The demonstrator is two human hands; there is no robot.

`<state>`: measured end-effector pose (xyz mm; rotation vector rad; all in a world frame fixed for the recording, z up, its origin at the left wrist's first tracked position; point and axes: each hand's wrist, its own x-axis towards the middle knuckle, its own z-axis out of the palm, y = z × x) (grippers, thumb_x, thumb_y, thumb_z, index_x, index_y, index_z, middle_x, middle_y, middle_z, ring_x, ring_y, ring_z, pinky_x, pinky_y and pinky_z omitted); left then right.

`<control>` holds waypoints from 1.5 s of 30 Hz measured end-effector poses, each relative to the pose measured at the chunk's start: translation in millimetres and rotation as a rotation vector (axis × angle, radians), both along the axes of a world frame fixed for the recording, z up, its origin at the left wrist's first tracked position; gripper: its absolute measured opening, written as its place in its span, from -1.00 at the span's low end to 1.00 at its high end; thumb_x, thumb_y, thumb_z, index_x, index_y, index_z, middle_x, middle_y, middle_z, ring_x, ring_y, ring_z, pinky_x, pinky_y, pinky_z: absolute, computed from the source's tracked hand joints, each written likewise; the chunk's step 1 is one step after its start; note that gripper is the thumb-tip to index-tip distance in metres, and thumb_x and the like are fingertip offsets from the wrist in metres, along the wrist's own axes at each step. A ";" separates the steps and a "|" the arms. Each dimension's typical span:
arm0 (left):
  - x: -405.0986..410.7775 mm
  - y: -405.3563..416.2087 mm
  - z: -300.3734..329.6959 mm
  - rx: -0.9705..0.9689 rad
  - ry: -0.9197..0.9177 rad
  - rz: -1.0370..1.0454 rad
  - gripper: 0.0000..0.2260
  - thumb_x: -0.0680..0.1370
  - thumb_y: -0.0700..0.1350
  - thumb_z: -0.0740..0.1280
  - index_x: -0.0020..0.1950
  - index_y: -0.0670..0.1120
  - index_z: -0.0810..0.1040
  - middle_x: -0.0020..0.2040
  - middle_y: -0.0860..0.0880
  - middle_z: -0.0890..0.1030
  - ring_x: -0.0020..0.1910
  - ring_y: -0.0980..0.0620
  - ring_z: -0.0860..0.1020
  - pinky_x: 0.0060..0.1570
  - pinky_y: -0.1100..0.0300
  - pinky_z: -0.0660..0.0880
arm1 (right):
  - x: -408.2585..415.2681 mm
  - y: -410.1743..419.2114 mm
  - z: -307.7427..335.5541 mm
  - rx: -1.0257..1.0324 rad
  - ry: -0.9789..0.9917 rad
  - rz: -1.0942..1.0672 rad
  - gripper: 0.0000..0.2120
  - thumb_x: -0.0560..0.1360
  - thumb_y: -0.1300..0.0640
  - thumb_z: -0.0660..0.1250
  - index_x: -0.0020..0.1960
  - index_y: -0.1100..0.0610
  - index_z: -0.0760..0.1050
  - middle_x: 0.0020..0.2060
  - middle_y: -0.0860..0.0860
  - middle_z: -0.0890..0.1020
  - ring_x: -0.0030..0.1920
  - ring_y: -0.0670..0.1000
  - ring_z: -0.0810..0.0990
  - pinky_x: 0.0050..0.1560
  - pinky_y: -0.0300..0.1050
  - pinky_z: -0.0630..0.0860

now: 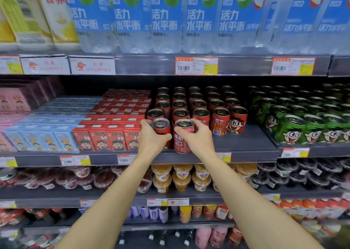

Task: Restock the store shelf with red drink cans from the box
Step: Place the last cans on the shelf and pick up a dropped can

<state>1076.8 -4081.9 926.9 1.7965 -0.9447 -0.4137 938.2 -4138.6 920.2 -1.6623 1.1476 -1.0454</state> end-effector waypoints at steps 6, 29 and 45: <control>4.3 -0.7 -11.4 -0.027 -0.001 -0.013 -0.39 0.32 -0.07 0.54 0.24 -0.01 0.29 0.08 -0.03 0.57 0.03 -0.02 0.58 -0.02 0.07 0.54 | 3.7 -3.3 -0.1 0.015 0.000 -0.003 -0.38 0.25 -0.31 0.45 0.22 -0.04 0.56 0.03 -0.12 0.67 0.04 -0.08 0.63 0.09 0.07 0.62; 8.5 -10.0 -36.3 -0.108 -0.065 -0.132 -0.36 0.50 0.02 0.43 0.46 0.01 0.16 0.20 -0.03 0.56 0.08 0.03 0.58 -0.01 0.18 0.50 | 7.3 -4.6 0.6 -0.006 -0.028 -0.009 -0.66 0.42 -0.11 0.52 0.11 -0.03 0.54 -0.02 -0.10 0.67 0.00 -0.10 0.63 0.08 -0.04 0.60; 4.4 32.5 -65.2 0.203 -0.792 -0.151 -0.49 0.62 0.06 0.19 0.46 -0.23 0.28 0.19 -0.13 0.53 0.18 -0.13 0.49 0.17 0.05 0.45 | 4.0 -8.7 -1.6 0.018 -0.005 -0.002 -0.37 0.35 -0.21 0.54 0.32 0.03 0.51 0.10 -0.09 0.65 0.08 -0.10 0.62 0.15 -0.02 0.60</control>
